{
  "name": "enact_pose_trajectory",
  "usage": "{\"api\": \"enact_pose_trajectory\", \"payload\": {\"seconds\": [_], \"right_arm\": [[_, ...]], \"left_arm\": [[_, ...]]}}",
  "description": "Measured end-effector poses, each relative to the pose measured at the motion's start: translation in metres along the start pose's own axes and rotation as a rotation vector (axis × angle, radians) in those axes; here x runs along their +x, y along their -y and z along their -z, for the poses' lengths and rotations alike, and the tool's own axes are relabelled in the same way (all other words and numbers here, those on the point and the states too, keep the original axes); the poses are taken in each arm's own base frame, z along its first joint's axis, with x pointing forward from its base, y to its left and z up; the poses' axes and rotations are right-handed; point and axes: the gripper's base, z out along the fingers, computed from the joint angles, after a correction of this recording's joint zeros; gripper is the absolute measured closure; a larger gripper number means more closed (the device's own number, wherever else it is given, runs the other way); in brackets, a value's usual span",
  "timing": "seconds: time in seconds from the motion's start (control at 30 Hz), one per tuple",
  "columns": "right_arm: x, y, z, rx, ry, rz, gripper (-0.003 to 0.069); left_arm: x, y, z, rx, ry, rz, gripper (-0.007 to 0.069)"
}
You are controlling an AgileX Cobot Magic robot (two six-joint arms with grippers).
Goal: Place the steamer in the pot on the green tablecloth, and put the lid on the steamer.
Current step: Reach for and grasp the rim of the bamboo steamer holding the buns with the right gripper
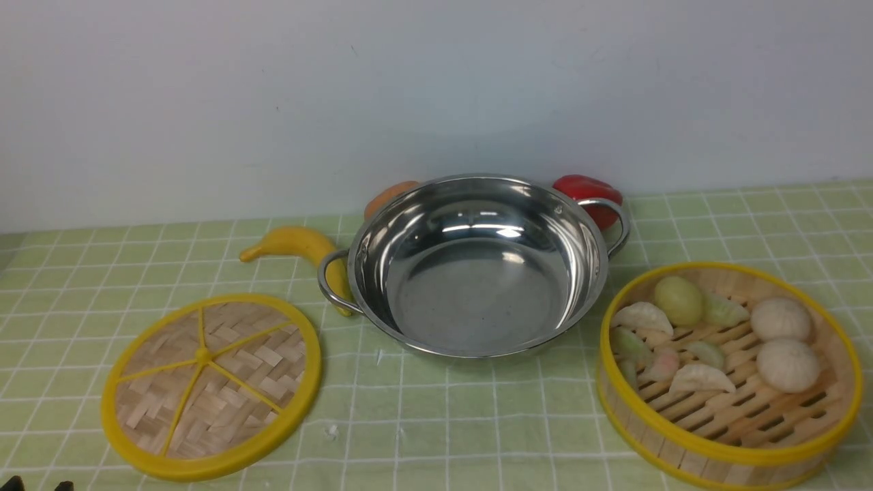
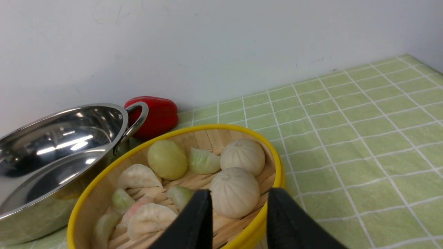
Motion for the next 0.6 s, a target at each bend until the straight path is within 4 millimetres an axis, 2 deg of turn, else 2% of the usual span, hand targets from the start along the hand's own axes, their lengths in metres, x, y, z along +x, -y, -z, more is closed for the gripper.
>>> {"api": "enact_pose_trajectory", "payload": {"seconds": [0.33, 0.43, 0.53, 0.6], "right_arm": [[0.0, 0.0, 0.0, 0.001, 0.003, 0.016, 0.0417], [-0.002, -0.002, 0.0, -0.025, 0.026, -0.073, 0.0417], [-0.009, -0.008, 0.001, -0.101, 0.087, -0.358, 0.0417], [-0.014, -0.009, 0.002, -0.143, 0.122, -0.547, 0.0417]], "left_arm": [[0.0, 0.0, 0.0, 0.0, 0.001, -0.001, 0.0382], [-0.003, 0.001, 0.0, 0.014, 0.032, 0.096, 0.0382], [-0.013, 0.003, 0.001, 0.06, 0.131, 0.458, 0.0382], [-0.018, 0.002, 0.002, 0.098, 0.181, 0.759, 0.0382]]}}
